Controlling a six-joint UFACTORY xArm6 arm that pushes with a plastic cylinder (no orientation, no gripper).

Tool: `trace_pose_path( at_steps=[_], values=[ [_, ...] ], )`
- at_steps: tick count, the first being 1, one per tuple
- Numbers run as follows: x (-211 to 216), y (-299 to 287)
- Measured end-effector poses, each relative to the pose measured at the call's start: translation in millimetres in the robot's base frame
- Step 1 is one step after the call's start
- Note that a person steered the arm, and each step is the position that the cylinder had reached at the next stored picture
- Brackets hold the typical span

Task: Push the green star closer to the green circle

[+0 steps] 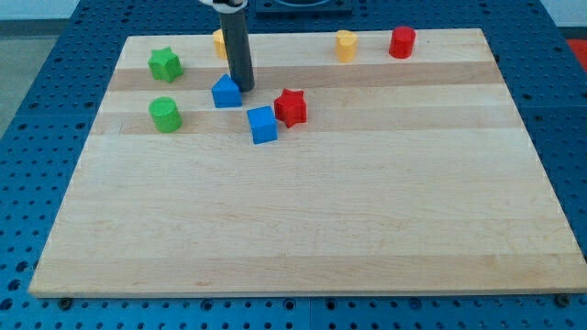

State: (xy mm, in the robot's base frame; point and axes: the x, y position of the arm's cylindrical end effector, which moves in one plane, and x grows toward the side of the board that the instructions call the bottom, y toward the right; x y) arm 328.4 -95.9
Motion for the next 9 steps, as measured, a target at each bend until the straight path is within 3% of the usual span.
trace_pose_path(
  at_steps=[1, 3, 6, 7, 8, 9],
  values=[
    [7.6, -1.6],
    [-47.9, 2.1],
    [-18.9, -99.5],
    [-9.2, -171.0],
    [-21.4, -209.1],
    [-81.9, -187.8]
  ],
)
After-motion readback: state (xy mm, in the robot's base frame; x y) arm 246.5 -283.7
